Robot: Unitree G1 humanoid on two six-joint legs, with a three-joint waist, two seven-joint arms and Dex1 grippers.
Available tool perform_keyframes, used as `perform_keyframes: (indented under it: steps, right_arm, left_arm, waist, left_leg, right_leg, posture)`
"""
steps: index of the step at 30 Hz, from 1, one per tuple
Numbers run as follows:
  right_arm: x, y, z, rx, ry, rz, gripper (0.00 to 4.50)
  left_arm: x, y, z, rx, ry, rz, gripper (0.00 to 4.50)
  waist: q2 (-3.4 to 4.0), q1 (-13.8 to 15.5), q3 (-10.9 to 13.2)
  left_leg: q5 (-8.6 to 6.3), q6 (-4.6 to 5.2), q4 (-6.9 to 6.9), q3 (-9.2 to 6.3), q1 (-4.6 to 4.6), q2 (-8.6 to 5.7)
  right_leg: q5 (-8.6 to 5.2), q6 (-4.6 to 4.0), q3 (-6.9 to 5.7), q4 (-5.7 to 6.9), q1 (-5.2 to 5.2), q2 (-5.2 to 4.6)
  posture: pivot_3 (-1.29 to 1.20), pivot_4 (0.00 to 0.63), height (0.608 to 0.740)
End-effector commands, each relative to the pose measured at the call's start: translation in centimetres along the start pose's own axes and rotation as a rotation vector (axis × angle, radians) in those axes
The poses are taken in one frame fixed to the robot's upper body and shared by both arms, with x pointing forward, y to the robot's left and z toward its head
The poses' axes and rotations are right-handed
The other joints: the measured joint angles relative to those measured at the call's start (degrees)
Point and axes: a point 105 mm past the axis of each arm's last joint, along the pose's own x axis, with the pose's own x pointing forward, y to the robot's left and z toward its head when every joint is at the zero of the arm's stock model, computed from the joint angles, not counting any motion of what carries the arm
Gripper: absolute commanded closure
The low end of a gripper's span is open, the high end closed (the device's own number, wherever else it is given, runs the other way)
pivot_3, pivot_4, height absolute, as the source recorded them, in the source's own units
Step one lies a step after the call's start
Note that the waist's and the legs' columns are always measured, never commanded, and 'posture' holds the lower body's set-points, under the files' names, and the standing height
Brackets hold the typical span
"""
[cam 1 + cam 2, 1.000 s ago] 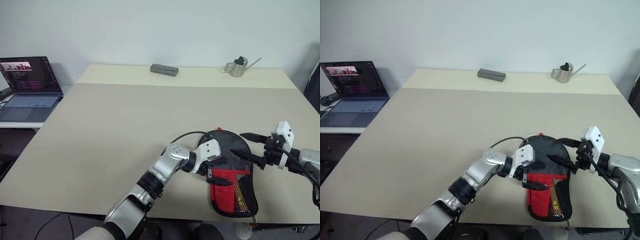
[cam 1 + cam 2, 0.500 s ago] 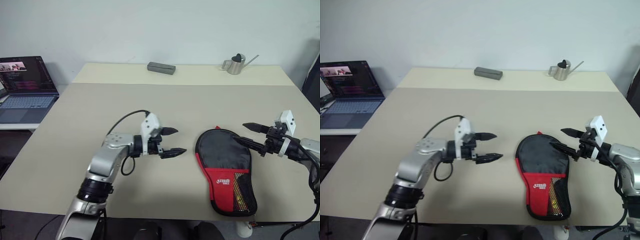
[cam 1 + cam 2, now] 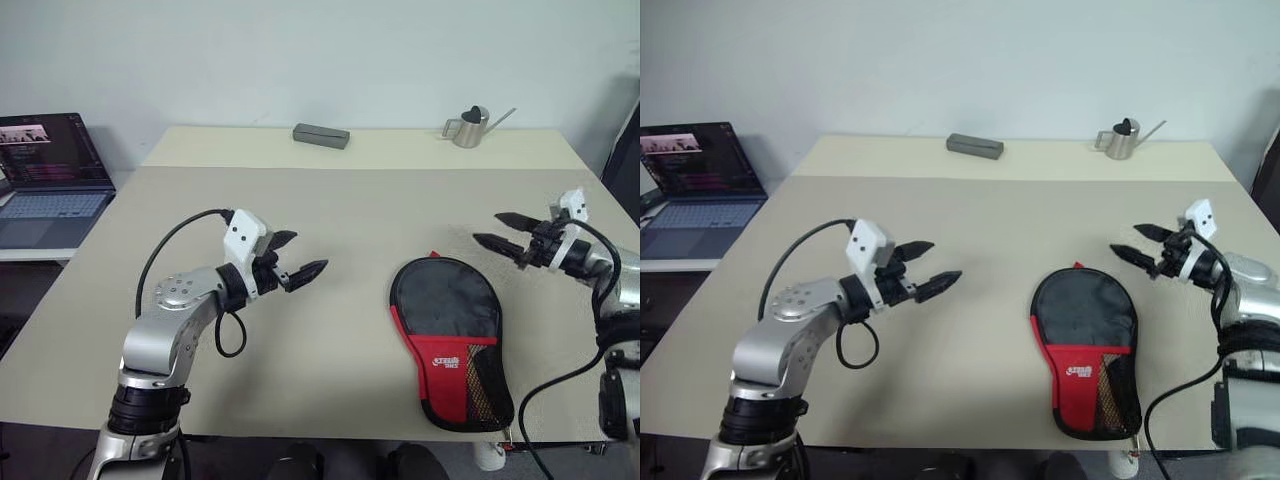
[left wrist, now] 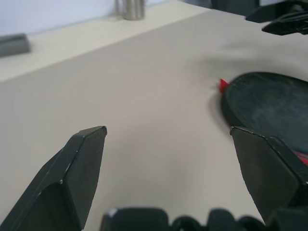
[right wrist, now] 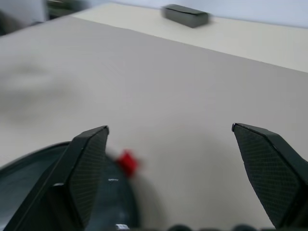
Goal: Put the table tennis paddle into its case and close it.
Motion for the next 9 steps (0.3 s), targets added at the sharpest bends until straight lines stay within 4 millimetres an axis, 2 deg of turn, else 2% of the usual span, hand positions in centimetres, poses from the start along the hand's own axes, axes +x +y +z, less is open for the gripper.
perform_keyframes:
  steps: [1, 9]
  right_arm:
    - [-0.8, -1.8, 1.5, -0.047, -0.03, -0.088, 0.04]
    - [-0.8, -2.2, 1.1, -0.042, -0.003, -0.118, 0.04]
  left_arm:
    - [0.0, -0.3, 1.5, 0.042, -0.049, 0.0, 0.0]
    - [0.1, 0.3, -0.2, 0.0, -0.027, 0.008, 0.0]
  waist:
    - [0.0, 0.0, 0.0]
    - [0.01, -0.5, 0.0]
  left_leg:
    - [0.0, 0.0, 0.0, 0.05, 0.0, 0.0]
    - [0.0, 0.0, 0.05, 0.4, 0.04, 0.02]
  right_leg:
    - [0.0, 0.0, 0.03, 0.01, -0.02, 0.0]
    - [0.03, 0.03, 0.15, 0.11, -0.03, 0.0]
  posture:
    - [0.0, 0.15, 0.74]
    - [0.0, 0.15, 0.74]
